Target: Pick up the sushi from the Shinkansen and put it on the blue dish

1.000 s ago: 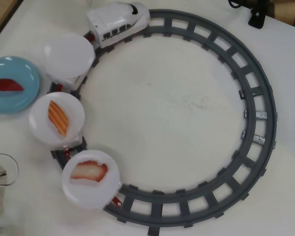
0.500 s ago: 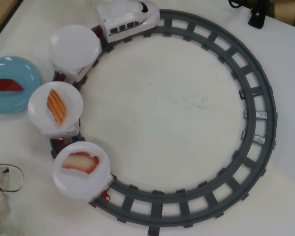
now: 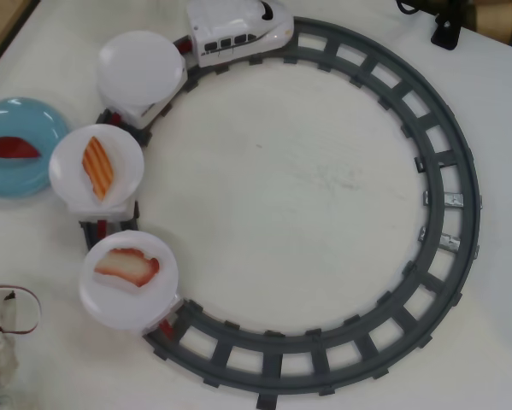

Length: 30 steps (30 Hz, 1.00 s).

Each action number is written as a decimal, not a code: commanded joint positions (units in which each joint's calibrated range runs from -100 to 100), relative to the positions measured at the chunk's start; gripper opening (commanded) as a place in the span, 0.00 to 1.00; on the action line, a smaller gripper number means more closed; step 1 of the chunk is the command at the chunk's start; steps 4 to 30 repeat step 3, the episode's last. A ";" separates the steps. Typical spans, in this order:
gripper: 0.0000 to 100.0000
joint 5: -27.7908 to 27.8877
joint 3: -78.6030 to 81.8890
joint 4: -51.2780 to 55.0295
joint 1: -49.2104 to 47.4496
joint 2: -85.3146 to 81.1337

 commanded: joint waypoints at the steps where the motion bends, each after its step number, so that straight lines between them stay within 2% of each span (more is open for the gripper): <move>1: 0.03 0.34 0.28 1.56 0.63 -0.12; 30: 0.03 0.34 0.28 1.56 0.63 -0.12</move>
